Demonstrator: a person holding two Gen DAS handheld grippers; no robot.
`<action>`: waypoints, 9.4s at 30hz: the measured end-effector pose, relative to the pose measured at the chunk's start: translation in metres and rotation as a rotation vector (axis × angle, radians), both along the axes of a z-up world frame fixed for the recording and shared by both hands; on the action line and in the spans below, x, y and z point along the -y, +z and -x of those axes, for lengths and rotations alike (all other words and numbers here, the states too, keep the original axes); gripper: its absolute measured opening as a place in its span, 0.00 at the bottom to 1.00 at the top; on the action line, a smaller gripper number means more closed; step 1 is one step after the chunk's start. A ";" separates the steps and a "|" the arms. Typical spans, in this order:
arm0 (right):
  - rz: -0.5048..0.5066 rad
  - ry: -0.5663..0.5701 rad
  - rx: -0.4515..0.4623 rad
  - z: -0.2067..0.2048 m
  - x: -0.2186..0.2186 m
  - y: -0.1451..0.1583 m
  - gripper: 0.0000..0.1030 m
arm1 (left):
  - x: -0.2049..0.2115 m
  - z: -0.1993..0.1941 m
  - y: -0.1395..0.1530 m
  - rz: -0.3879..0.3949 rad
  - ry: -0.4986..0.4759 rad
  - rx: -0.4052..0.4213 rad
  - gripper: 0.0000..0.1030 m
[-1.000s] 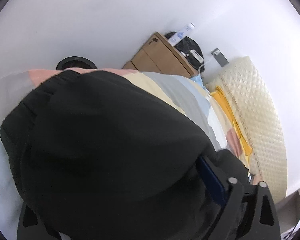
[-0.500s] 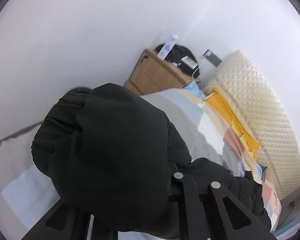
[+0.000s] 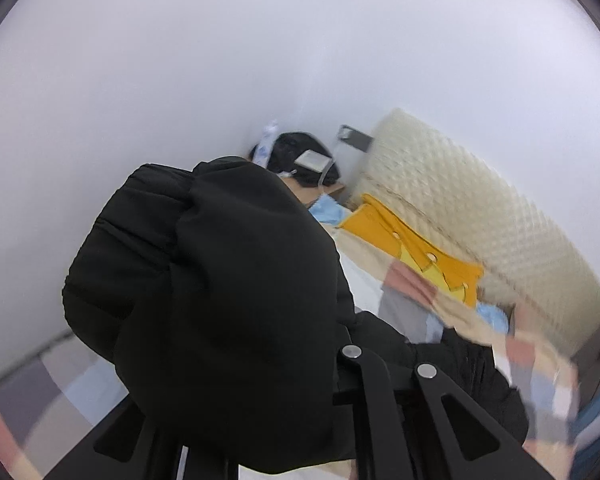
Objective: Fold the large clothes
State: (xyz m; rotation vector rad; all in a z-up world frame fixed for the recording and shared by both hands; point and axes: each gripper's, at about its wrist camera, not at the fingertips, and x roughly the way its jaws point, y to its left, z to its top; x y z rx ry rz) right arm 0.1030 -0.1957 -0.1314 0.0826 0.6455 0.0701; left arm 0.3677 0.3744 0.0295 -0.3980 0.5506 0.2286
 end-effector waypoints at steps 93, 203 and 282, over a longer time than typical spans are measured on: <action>-0.122 -0.085 0.104 0.006 0.078 -0.007 1.00 | 0.537 0.134 0.015 -0.326 -0.658 0.063 0.73; -0.801 0.067 -0.405 -0.027 0.172 -0.085 0.14 | 0.334 0.203 -0.208 0.133 -0.454 -0.469 0.80; -0.789 -0.001 -0.240 -0.007 0.184 -0.057 0.09 | 0.232 0.183 -0.210 0.573 -0.597 -0.458 0.09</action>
